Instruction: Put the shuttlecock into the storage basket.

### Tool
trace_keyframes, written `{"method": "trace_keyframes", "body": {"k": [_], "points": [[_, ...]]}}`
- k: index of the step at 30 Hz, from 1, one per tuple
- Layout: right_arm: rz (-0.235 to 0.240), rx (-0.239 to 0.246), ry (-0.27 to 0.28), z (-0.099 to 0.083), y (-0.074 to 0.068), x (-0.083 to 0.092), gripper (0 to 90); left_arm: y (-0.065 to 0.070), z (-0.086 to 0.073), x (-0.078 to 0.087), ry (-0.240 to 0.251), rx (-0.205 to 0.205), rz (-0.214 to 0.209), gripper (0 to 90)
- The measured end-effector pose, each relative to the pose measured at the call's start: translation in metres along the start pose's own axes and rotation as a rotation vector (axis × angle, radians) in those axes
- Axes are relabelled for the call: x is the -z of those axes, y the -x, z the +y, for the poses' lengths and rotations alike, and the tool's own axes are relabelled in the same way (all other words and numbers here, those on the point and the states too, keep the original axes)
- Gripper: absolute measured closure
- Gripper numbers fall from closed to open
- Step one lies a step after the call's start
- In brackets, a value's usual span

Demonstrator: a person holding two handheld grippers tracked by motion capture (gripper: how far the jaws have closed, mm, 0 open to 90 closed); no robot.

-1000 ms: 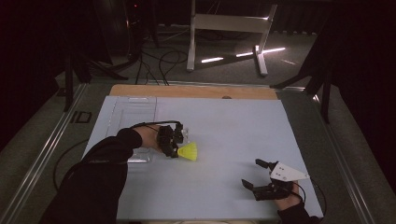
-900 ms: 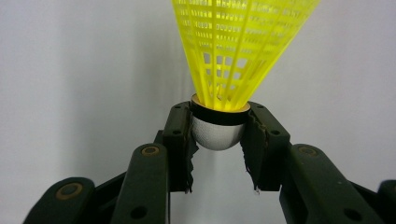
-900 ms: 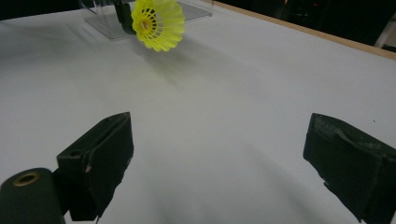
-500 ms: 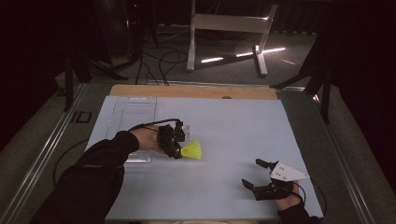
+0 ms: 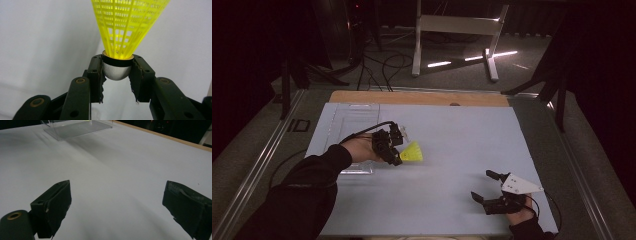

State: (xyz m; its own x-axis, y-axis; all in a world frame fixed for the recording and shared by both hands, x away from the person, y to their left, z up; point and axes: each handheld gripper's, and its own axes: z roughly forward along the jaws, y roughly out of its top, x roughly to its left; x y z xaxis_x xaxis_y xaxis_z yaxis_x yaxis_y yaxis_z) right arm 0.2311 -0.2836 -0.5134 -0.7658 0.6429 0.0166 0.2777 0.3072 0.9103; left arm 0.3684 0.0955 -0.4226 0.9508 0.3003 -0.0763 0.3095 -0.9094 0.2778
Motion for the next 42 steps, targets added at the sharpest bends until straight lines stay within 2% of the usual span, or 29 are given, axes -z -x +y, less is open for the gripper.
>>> {"method": "trace_keyframes", "body": {"k": [8, 14, 17, 26, 30, 32, 34, 42], "points": [[0.001, 0.0, -0.003, 0.0, 0.0, 0.0, 8.7, 0.0, -0.007, 0.015, 0.001, 0.107, 0.016, 65.7], [0.0, 0.001, -0.003, 0.0, 0.0, 0.0, 8.7, -0.003, -0.016, 0.025, -0.003, 0.167, 0.024, 65.7], [0.002, -0.002, -0.002, 0.0, 0.0, -0.001, 8.7, -0.005, -0.02, 0.032, -0.005, 0.18, 0.026, 65.7], [0.001, -0.002, -0.003, 0.001, 0.0, -0.002, 8.7, -0.01, -0.029, 0.063, 0.056, 0.243, 0.066, 65.7], [0.0, 0.0, -0.004, 0.001, 0.0, -0.002, 8.7, -0.014, -0.034, 0.073, 0.076, 0.283, 0.088, 65.7], [-0.002, -0.001, -0.003, 0.001, 0.0, -0.002, 8.7, -0.015, -0.036, 0.075, 0.077, 0.288, 0.097, 65.7], [-0.001, -0.002, -0.003, 0.001, 0.0, -0.002, 8.7, -0.018, -0.042, 0.081, 0.087, 0.327, 0.108, 65.7], [-0.004, -0.003, -0.002, 0.001, 0.0, -0.001, 8.7, -0.027, -0.066, 0.09, 0.106, 0.389, 0.134, 65.7]]}}
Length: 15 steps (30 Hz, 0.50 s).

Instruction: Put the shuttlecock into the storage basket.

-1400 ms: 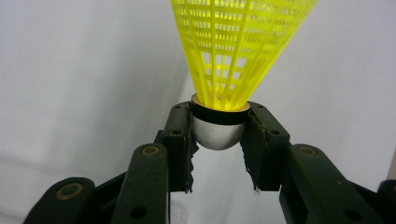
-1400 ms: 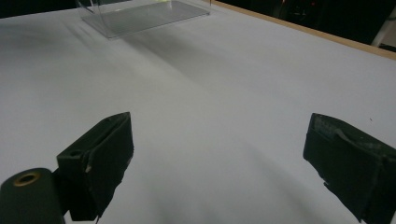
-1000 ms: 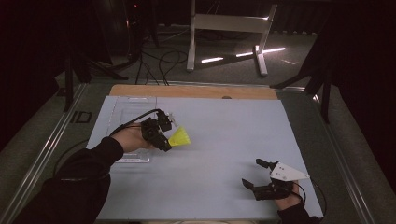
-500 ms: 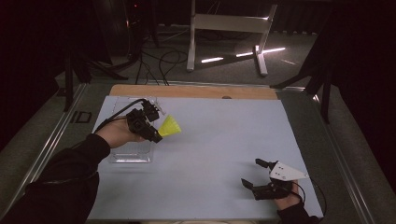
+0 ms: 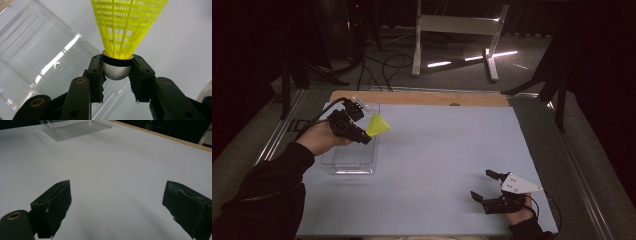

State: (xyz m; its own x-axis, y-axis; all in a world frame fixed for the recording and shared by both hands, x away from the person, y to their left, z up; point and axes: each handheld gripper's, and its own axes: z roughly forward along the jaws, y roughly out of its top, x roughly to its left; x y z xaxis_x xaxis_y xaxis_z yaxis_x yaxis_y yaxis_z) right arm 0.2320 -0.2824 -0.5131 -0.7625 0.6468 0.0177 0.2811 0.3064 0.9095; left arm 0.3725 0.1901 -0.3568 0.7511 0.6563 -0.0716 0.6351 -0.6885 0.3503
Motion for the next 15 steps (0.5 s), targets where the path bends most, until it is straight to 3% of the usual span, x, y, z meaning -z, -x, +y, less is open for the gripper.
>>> {"method": "trace_keyframes", "body": {"k": [15], "points": [[-0.004, -0.004, -0.005, 0.0, 0.001, -0.001, 8.7, -0.022, -0.033, 0.014, 0.016, 0.124, 0.061, 65.7]]}}
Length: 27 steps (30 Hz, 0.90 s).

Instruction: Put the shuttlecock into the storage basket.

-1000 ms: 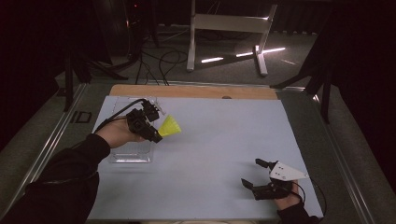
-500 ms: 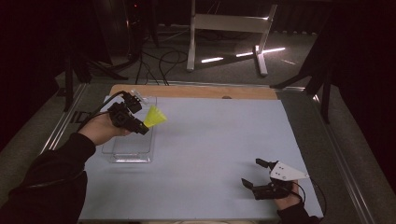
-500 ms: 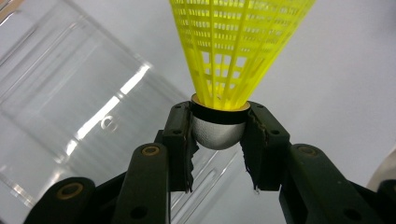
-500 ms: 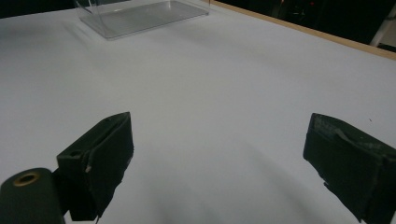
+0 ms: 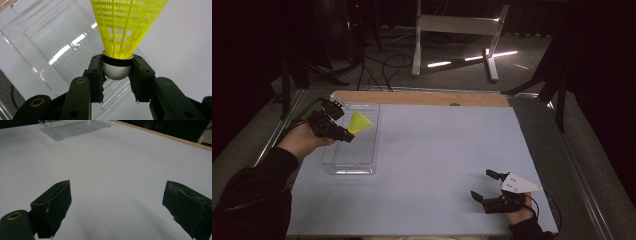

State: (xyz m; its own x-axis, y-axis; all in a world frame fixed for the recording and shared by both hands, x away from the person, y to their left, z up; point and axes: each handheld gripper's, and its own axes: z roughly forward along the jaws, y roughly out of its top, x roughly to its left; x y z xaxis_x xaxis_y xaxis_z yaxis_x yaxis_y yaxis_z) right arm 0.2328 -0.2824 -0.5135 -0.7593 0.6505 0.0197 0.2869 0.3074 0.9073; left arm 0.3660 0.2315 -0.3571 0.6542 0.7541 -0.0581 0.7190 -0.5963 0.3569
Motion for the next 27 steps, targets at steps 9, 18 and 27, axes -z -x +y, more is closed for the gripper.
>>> {"method": "trace_keyframes", "body": {"k": [9, 18, 27], "points": [[0.0, 0.0, -0.003, 0.0, 0.0, 0.0, 8.7, -0.011, -0.017, 0.007, 0.017, 0.081, 0.027, 65.8], [0.0, -0.003, -0.003, 0.0, 0.0, 0.0, 8.7, -0.016, -0.032, 0.004, 0.009, 0.139, 0.051, 65.7], [0.002, 0.0, -0.008, 0.0, 0.0, 0.0, 8.7, -0.016, -0.044, -0.003, 0.011, 0.184, 0.046, 65.7]]}}
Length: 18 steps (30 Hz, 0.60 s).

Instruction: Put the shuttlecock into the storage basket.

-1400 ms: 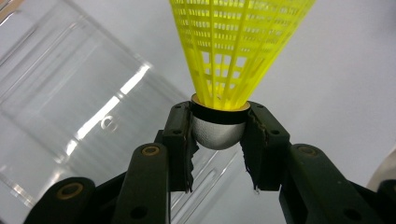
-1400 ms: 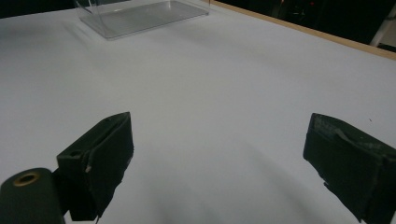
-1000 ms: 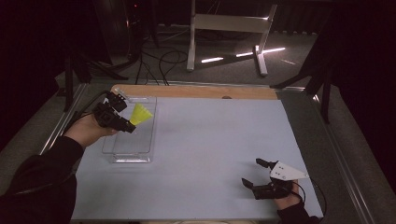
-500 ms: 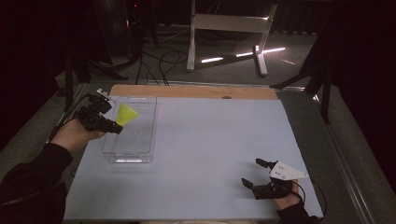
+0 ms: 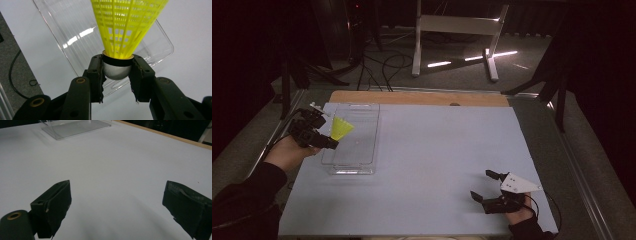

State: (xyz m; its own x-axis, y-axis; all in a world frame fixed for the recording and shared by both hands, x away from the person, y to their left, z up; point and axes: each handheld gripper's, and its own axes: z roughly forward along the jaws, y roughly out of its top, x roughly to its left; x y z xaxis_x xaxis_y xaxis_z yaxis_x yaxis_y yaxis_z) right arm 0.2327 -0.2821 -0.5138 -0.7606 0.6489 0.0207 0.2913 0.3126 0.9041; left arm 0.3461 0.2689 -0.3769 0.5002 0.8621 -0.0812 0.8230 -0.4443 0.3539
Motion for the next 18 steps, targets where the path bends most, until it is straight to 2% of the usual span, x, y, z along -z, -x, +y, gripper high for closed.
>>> {"method": "trace_keyframes", "body": {"k": [4, 10, 13, 18], "points": [[0.0, -0.001, -0.001, 0.0, 0.0, -0.001, 8.7, 0.0, -0.004, -0.003, 0.003, 0.014, 0.0, 65.7], [-0.002, 0.001, -0.004, 0.0, 0.0, 0.0, 8.7, -0.001, -0.009, -0.011, -0.009, 0.011, -0.013, 65.7], [-0.002, 0.001, -0.005, 0.0, 0.0, 0.0, 8.7, -0.002, -0.012, -0.016, -0.018, -0.004, 0.0, 65.7], [0.0, 0.001, -0.005, 0.0, -0.001, -0.001, 8.7, -0.006, -0.015, -0.024, -0.022, 0.0, -0.005, 65.7]]}}
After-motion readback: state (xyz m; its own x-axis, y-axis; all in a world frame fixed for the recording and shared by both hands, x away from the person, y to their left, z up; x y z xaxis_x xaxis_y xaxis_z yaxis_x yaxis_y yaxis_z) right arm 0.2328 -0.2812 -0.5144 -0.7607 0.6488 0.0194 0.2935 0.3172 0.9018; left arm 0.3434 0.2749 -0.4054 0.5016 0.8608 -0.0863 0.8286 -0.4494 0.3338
